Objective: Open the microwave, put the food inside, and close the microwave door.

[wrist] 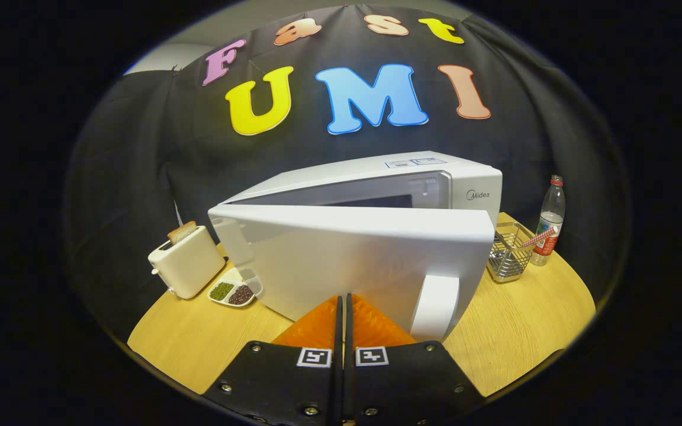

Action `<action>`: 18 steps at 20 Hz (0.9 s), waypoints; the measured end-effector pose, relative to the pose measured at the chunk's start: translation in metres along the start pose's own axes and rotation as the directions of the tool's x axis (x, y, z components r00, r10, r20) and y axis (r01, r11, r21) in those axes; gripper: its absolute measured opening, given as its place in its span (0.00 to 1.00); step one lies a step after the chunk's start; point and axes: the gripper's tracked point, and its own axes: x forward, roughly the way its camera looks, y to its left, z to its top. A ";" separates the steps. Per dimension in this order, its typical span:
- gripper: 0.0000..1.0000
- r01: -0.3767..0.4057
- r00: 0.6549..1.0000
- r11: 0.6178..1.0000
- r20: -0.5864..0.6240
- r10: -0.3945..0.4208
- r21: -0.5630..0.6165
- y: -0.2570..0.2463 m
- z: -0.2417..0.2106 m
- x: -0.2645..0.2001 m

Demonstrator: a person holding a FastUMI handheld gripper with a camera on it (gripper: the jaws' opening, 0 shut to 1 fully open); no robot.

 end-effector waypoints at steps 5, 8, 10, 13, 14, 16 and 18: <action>0.01 0.044 0.999 0.998 0.012 -0.044 0.049 -0.017 0.015 0.025; 0.01 0.074 0.997 0.996 0.022 -0.075 0.043 -0.025 0.023 0.037; 0.01 0.086 0.996 0.995 0.027 -0.087 0.043 -0.028 0.027 0.045; 0.01 0.101 0.994 0.993 0.033 -0.103 0.065 -0.030 0.033 0.057; 0.01 0.107 0.993 0.992 0.034 -0.109 0.068 -0.030 0.034 0.060; 0.02 0.121 0.992 0.990 0.032 -0.124 0.077 -0.032 0.037 0.066; 0.02 0.134 0.990 0.989 0.042 -0.137 0.061 -0.031 0.037 0.065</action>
